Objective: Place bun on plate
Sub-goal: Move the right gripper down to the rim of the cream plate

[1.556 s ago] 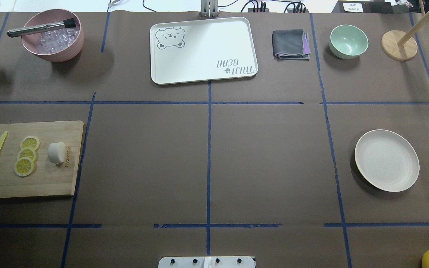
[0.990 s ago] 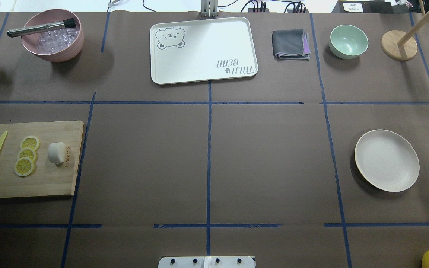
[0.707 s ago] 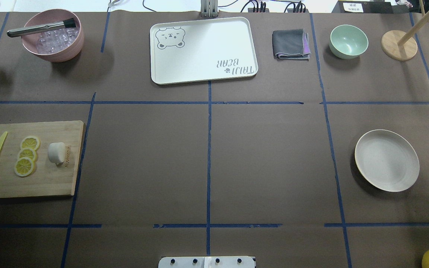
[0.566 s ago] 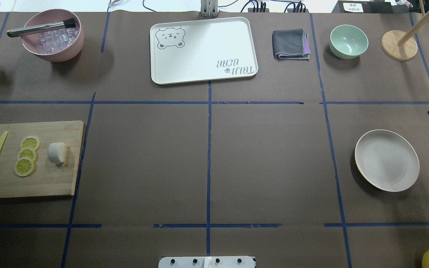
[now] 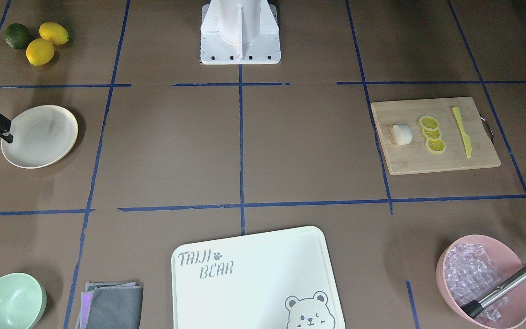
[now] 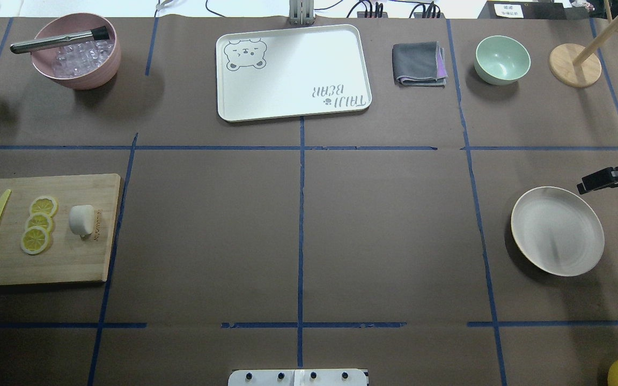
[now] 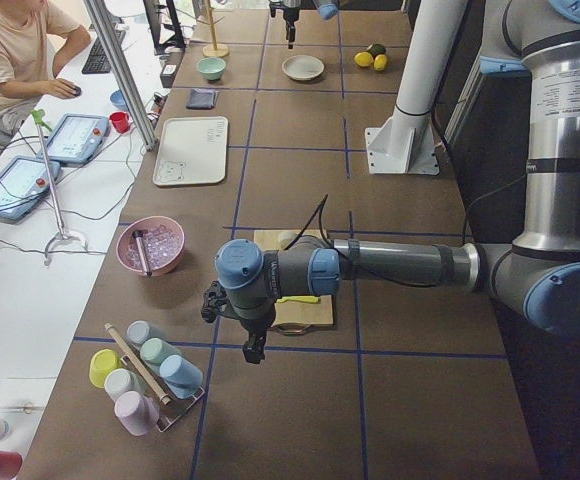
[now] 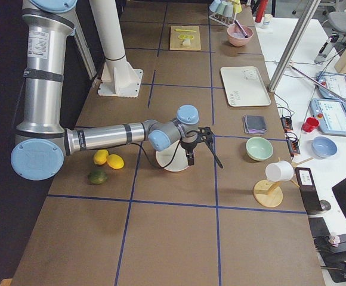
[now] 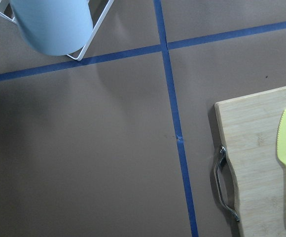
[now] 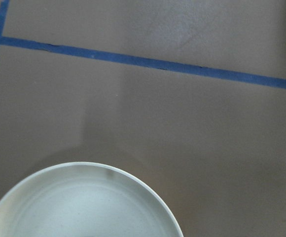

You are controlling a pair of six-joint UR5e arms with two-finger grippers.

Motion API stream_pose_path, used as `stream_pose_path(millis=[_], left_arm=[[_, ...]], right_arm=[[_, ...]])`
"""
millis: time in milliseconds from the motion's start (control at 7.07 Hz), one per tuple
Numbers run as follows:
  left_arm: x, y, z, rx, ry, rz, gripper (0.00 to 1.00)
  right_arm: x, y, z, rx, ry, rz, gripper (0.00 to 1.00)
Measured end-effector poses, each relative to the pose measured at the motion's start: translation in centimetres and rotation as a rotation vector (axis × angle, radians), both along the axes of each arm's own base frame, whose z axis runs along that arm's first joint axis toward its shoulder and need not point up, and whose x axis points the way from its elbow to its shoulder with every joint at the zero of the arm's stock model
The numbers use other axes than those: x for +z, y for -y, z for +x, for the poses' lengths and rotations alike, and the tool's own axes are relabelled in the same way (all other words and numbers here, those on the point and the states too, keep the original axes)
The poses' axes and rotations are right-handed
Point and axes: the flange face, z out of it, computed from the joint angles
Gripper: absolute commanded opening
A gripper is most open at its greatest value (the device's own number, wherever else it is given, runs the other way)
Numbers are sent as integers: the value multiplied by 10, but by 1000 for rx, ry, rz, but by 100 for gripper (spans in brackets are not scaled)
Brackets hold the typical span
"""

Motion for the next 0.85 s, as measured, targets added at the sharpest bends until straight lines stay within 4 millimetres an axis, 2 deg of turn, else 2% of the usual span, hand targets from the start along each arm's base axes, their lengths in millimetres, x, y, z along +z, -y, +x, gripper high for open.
stream_pose_path(millis=[283, 424, 566, 707, 848], left_arm=[[-1, 0, 0, 1, 0, 2, 100], [-1, 0, 1, 1, 0, 2, 100], [-1, 0, 1, 1, 0, 2, 100], [-1, 0, 0, 1, 0, 2, 100], [-1, 0, 0, 1, 0, 2, 100]], right_arm=[[47, -14, -4, -23, 20, 16, 89], [59, -21, -8, -41, 26, 13, 87], [67, -31, -9, -59, 32, 5, 80], [75, -43, -8, -76, 37, -1, 54], [80, -51, -8, -90, 42, -6, 37]])
